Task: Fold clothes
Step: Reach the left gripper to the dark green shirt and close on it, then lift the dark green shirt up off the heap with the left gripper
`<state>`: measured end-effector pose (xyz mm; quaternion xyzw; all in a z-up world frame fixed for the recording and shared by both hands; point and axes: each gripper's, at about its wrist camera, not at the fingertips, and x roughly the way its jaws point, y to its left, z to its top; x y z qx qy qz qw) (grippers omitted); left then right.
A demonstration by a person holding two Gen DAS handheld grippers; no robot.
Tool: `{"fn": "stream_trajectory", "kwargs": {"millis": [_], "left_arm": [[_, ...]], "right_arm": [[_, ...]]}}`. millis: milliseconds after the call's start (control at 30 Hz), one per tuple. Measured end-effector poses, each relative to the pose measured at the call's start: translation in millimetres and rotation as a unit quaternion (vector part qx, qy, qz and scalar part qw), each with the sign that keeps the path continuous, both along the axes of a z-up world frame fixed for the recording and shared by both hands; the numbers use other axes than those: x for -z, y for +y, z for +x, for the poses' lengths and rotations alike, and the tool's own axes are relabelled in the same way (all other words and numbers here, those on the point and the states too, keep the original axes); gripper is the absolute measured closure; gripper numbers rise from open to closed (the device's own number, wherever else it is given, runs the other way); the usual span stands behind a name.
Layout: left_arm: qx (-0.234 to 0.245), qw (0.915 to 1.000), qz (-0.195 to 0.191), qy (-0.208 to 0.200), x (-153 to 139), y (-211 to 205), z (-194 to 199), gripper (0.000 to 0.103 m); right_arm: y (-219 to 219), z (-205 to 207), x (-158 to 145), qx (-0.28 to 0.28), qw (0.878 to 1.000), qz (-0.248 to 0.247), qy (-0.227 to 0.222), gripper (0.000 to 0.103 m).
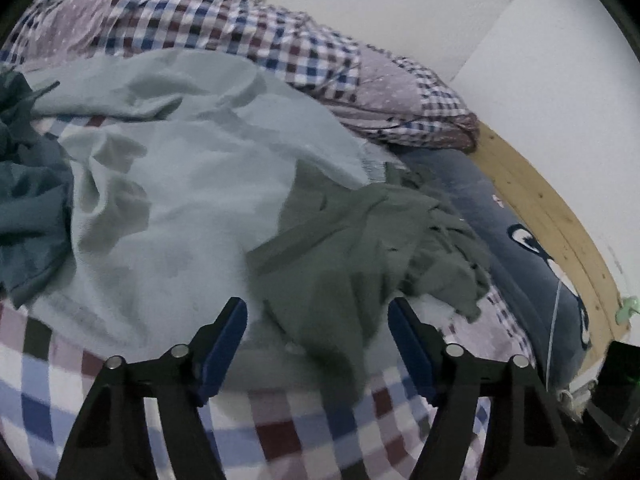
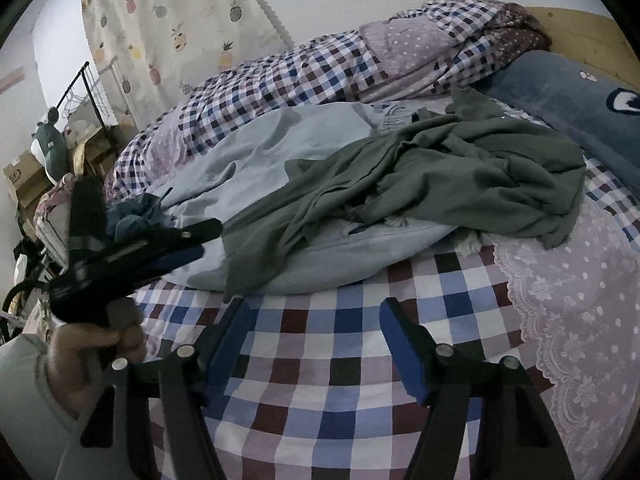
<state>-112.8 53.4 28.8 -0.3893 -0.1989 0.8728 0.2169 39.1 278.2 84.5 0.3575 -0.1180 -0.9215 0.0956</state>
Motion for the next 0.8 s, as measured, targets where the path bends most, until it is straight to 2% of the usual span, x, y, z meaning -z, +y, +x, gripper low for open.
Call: {"fn": "stream_trajectory", "kwargs": {"millis": [200, 233, 300, 367, 433, 467, 567, 800], "left_arm": [[-0.002, 0.9996, 0.007, -0.026, 14.7, 1.9, -21.8, 0.029], [-0.003, 0.9997, 0.009, -0.024, 14.3, 2.1, -24.1, 0.033], [-0.004, 0.9996, 0.009, -0.025, 13.6, 4.2, -29.4, 0.048], [-0.005, 0.9995, 0.000, -0.033, 13.7, 8.4, -34.2, 0.081], [-0.002, 0.9993, -0.011, -0.037, 13.6, 12.1, -36.4, 0.088], [-0.001, 0.9995, -0.010, -0.031, 11.5, 11.7, -35.4, 0.097], [0.000, 0.9999, -0.007, -0.013, 3.5, 8.9, -31.5, 0.098], [-0.053, 0.9951, 0.051, 0.067, -57.3, -46.5, -18.6, 0.099]], "right_arm": [[3.9, -1.0, 0.5, 0.000, 1.000, -0.004, -0.001, 0.032], [4.1, -1.4, 1.1, 0.001, 1.000, -0.005, -0.002, 0.032], [3.9, -2.1, 2.0, 0.001, 1.000, -0.005, -0.003, 0.032], [2.2, -2.5, 2.3, -0.001, 1.000, -0.002, -0.004, 0.032], [0.6, -2.9, 3.2, -0.002, 1.000, 0.001, -0.005, 0.032], [0.1, -2.9, 3.6, -0.002, 1.000, 0.002, -0.005, 0.032], [-0.5, -3.0, 4.0, -0.002, 1.000, 0.003, -0.005, 0.032], [0.3, -3.8, 4.3, 0.002, 1.000, 0.001, -0.007, 0.032]]}}
